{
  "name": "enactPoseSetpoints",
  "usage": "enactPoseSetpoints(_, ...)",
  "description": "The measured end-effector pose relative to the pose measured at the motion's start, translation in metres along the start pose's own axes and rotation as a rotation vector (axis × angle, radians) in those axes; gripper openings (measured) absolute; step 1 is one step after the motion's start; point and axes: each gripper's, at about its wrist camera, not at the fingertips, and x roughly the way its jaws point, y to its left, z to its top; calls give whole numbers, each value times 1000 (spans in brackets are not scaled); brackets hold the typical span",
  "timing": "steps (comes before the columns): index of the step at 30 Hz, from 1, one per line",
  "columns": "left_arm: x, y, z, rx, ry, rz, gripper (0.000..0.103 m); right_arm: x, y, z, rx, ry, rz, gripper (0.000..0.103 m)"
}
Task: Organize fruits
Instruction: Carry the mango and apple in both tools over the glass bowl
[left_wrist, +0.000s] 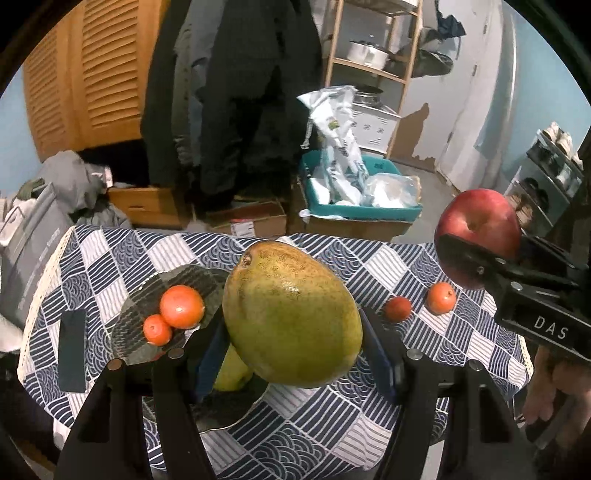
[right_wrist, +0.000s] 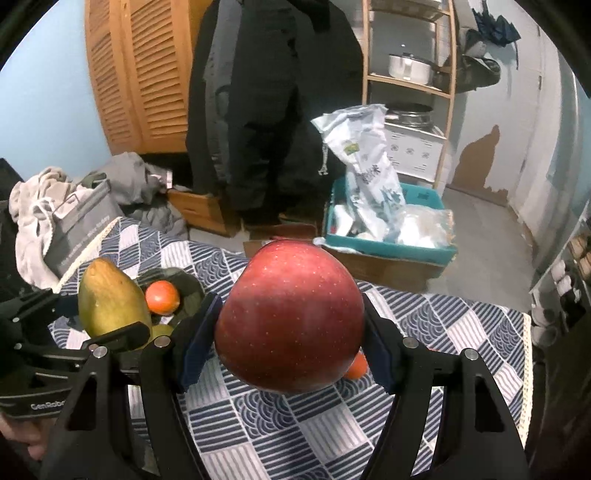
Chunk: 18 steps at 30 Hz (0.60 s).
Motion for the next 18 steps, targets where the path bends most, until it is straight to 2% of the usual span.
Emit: enactPoseSetpoints(18,24,92,-10,-168,50,110,69,62,65,11,-53,89,112,72)
